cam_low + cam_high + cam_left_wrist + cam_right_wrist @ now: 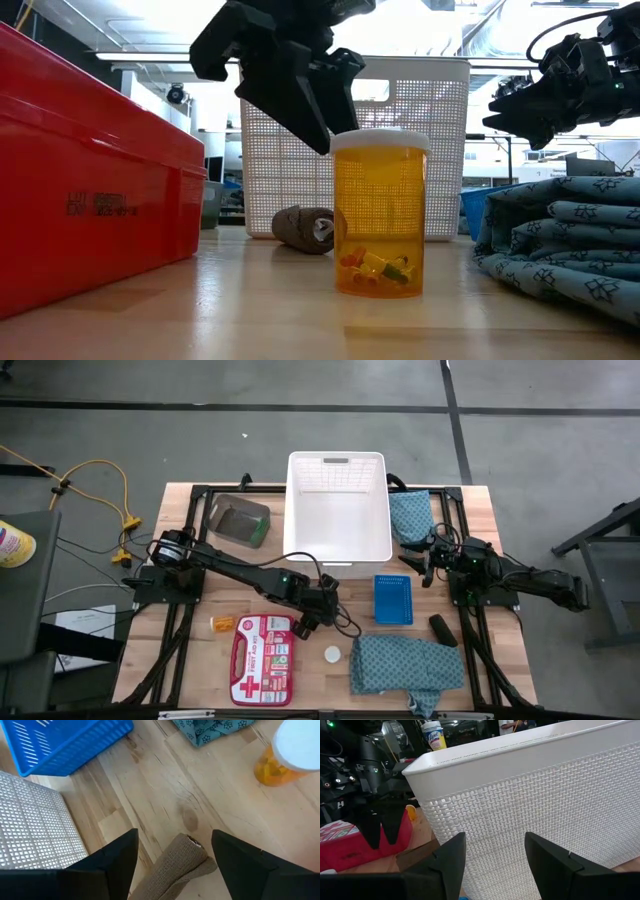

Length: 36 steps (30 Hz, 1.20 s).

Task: Pick & place medical supplies in basket/bin
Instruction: Put the brown bandage into the black bin

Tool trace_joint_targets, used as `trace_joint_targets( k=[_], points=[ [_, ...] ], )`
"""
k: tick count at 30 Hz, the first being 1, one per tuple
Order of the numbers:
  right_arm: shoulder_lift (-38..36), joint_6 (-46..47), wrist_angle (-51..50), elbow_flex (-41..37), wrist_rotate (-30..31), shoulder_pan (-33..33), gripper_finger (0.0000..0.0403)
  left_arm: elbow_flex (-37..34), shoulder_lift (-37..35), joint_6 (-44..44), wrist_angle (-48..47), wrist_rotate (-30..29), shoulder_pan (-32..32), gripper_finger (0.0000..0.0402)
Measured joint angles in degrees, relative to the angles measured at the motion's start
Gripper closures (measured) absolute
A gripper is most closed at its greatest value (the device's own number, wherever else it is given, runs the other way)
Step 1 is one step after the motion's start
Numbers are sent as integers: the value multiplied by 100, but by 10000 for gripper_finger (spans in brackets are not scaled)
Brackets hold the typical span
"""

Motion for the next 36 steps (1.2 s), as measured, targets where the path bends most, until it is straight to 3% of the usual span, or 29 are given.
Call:
trace_joint_targets(
  k=[20,27,36],
  points=[
    [57,0,-20,0,2,2,211,0,357,5,89,17,-24,159],
    [55,0,-20,1,1,0,211,0,357,-340,82,407,108,159],
    [55,0,-22,1,2,0,211,225,355,-375,-515,436,286,159]
  ],
)
